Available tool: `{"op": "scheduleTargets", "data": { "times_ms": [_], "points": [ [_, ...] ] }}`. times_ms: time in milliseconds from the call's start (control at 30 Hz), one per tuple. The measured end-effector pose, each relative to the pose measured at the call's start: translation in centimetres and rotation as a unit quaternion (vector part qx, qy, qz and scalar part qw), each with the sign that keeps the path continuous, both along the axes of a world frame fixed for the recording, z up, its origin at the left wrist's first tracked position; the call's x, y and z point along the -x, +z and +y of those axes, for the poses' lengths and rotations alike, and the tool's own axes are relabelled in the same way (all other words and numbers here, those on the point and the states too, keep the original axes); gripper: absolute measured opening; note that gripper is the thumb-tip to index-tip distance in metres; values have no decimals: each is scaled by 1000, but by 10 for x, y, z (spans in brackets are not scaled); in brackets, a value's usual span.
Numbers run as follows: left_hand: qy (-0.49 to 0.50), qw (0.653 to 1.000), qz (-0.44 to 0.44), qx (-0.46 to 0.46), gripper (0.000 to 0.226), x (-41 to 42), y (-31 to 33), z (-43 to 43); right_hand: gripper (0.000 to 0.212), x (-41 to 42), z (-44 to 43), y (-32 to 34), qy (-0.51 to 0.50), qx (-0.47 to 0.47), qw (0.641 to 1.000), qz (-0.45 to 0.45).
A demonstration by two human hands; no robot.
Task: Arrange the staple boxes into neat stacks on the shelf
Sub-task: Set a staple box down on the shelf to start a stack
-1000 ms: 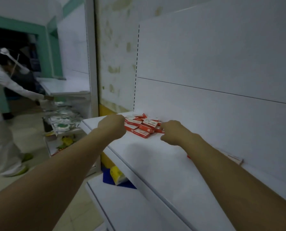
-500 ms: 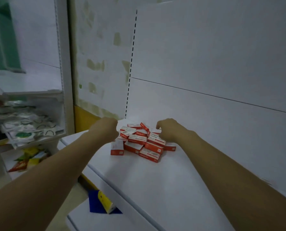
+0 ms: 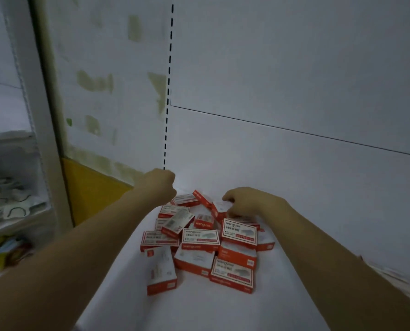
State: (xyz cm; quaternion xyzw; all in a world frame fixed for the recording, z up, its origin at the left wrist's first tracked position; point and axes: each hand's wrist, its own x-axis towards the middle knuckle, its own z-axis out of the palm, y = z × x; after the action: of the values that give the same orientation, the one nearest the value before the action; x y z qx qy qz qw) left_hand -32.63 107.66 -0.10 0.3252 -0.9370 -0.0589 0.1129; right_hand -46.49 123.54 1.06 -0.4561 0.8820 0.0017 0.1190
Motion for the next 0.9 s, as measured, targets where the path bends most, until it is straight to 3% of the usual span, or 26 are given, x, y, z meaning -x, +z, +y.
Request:
{"op": "scheduleTargets", "data": {
  "times_ms": [233, 400, 533, 700, 900],
  "points": [
    [-64, 998, -11, -6, 12, 24, -6, -22, 44, 1, -9, 4, -42, 7, 999, -29],
    [-100, 995, -7, -4, 27, 30, 2, -27, 49, -12, 10, 6, -87, 102, 991, 31],
    [-162, 987, 4, 2, 26, 35, 12, -12, 54, -28, 36, 18, -141, 147, 977, 68],
    [-256, 966, 22, 17, 20, 38, 22, 25, 57, -65, 82, 30, -216, 166, 957, 95],
    [-391, 920, 19, 14, 34, 46, 32, 109, 60, -126, 171, 28, -335, 164, 920, 122]
  ]
}}
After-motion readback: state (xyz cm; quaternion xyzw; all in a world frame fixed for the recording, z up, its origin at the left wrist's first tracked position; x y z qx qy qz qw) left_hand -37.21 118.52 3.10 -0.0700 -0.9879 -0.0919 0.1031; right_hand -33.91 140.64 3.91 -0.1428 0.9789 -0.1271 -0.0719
